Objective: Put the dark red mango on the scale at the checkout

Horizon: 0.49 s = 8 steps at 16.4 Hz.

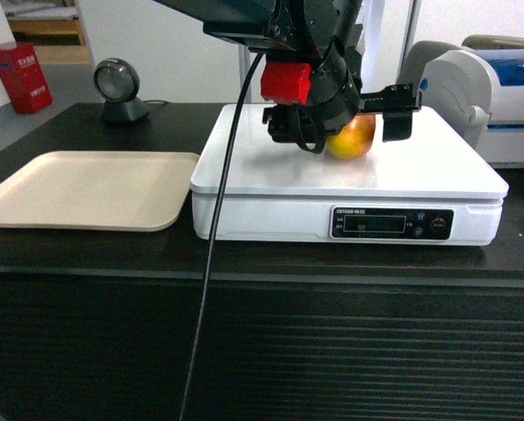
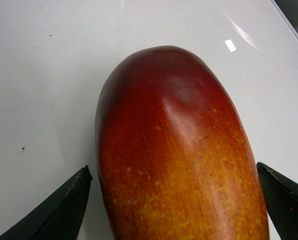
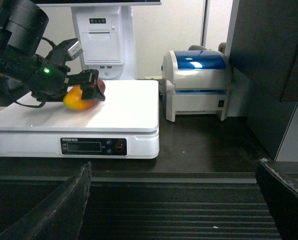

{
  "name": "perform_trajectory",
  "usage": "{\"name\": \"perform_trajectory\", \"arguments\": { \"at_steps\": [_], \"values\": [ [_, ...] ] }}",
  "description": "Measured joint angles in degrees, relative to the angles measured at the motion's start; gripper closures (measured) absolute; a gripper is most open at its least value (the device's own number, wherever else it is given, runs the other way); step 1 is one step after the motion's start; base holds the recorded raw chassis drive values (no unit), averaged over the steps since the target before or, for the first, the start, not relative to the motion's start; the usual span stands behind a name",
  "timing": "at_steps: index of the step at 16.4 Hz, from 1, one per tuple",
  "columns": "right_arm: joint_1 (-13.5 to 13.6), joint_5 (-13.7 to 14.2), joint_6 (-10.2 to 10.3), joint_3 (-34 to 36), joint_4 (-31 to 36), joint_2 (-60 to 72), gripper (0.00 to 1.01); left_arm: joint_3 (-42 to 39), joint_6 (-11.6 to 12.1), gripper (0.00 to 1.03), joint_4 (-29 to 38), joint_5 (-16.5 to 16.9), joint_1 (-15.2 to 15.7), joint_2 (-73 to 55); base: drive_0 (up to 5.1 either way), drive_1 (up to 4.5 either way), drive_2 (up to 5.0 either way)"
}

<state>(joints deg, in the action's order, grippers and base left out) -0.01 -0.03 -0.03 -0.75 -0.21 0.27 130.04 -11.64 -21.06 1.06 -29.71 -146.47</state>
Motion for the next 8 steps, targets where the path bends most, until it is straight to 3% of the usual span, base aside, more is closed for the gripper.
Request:
{"name": "perform_trajectory", "arguments": {
  "at_steps": [4, 8],
  "values": [
    [0.0, 0.02, 0.0, 0.0, 0.0, 0.0, 0.03, -2.91, 0.55, 0.05, 1.09, -0.04, -0.26, 1.81, 0.0, 0.0, 0.0],
    [0.0, 0.02, 0.0, 0.0, 0.0, 0.0, 0.03, -5.68, 3.19, 0.05, 3.65, -1.53, -0.24, 4.7, 0.0, 0.0, 0.0]
  ]
}}
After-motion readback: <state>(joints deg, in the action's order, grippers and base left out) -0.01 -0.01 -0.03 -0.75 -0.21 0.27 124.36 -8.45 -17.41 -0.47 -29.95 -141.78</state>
